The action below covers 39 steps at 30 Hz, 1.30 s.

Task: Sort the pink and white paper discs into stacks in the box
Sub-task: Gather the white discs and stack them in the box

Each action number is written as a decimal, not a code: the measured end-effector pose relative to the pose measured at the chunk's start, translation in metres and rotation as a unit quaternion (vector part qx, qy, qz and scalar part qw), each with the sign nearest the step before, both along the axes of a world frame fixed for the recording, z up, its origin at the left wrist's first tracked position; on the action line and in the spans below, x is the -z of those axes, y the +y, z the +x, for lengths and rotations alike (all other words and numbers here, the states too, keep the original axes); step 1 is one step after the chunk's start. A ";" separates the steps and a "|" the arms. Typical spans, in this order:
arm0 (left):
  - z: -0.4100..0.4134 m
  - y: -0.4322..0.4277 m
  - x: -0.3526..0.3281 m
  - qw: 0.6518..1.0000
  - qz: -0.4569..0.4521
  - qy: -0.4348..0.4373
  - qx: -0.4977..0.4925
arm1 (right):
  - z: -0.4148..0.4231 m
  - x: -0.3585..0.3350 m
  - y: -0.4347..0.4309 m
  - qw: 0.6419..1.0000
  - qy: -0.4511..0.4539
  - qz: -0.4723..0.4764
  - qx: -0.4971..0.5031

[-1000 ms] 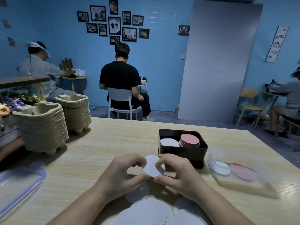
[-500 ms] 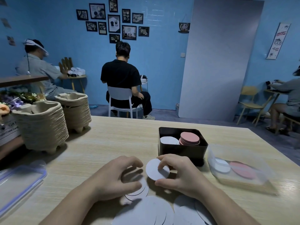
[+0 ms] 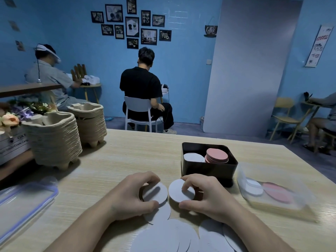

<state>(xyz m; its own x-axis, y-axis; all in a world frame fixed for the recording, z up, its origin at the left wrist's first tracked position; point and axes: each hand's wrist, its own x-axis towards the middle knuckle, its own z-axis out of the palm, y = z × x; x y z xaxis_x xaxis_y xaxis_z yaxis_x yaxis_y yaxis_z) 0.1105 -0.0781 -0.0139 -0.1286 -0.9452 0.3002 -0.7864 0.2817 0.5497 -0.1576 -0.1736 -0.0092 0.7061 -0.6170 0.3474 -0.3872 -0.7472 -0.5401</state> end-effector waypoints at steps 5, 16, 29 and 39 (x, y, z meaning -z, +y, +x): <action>-0.003 -0.003 0.004 0.997 -0.076 0.009 -0.023 | 0.000 0.001 0.000 1.000 0.018 -0.008 0.009; -0.025 -0.006 0.003 0.991 -0.112 -0.067 0.020 | 0.012 0.002 0.005 0.997 -0.012 -0.065 -0.048; -0.026 -0.003 -0.001 0.991 -0.126 0.010 0.036 | 0.008 0.000 0.003 0.997 -0.065 -0.032 -0.020; -0.018 -0.001 -0.002 0.998 -0.064 0.023 0.013 | 0.005 -0.001 0.003 0.996 -0.076 -0.037 -0.014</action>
